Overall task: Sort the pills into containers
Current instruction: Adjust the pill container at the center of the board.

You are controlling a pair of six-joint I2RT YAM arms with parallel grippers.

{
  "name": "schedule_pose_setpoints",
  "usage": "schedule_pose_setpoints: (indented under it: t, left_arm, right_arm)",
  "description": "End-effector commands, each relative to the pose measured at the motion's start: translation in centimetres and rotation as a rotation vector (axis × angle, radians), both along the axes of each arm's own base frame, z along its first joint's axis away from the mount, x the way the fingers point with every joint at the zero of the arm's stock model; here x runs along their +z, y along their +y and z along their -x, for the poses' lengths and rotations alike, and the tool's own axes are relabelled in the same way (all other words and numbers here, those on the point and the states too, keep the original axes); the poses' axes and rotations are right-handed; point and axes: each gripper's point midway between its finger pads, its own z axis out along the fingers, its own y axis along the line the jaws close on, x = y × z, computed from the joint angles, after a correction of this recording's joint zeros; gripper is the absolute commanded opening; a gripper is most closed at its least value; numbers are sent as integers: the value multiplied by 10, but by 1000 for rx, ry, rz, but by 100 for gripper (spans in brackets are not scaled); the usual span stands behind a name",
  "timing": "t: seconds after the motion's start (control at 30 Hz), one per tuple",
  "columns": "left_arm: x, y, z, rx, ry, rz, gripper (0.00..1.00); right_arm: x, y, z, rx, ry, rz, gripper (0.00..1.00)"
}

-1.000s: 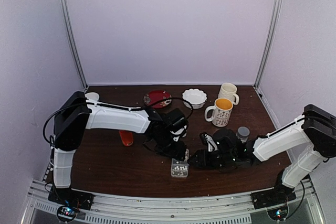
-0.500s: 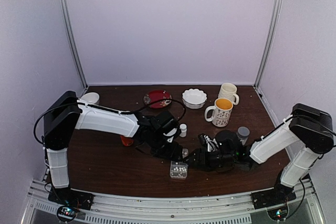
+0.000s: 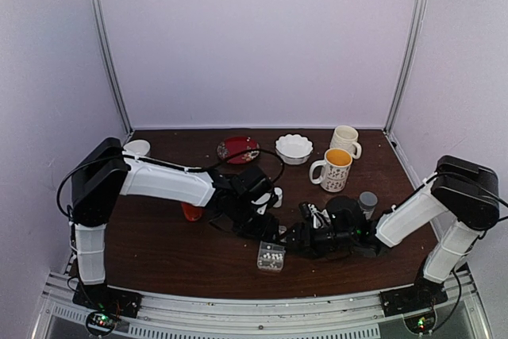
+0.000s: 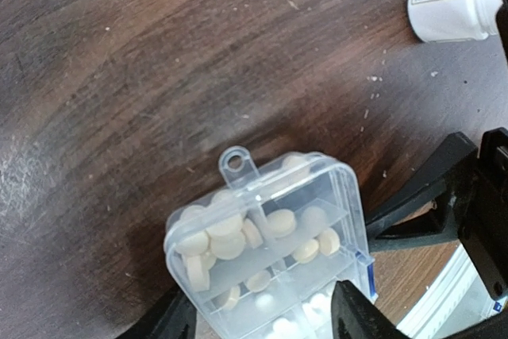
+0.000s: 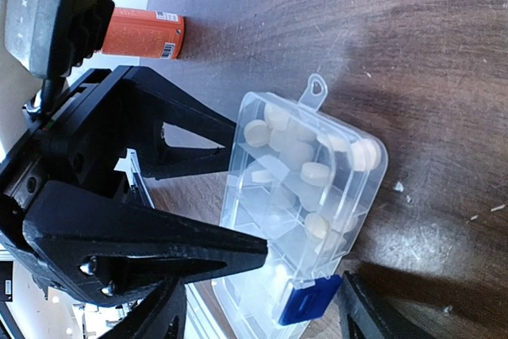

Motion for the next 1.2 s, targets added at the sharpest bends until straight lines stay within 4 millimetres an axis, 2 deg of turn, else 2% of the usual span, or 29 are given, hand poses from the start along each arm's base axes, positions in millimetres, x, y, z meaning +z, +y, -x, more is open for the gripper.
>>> schedule_pose_setpoints:
  t: [0.0, 0.23, 0.4, 0.57, 0.73, 0.97, 1.17]
  left_arm:
    - [-55, 41, 15, -2, 78, -241, 59]
    - [-58, 49, 18, -40, 59, -353, 59]
    - [-65, 47, 20, -58, 55, -396, 58]
    - [-67, 47, 20, -64, 50, -409, 58]
    - [-68, 53, 20, -67, 35, -463, 58]
    - [-68, 50, 19, -81, 25, -481, 58]
    - [-68, 50, 20, -84, 30, -481, 58]
  right_arm:
    - [-9, -4, 3, -4, 31, 15, 68]
    - [-4, -13, -1, -32, -1, 40, 66]
    - [20, -10, 1, -42, -9, -78, 53]
    - [25, -12, 2, -49, -8, -100, 50]
    - [15, -19, 1, -50, -28, 1, 48]
    - [-13, -30, -4, 6, -96, 319, 37]
    - [-22, -33, -8, 17, -120, 399, 29]
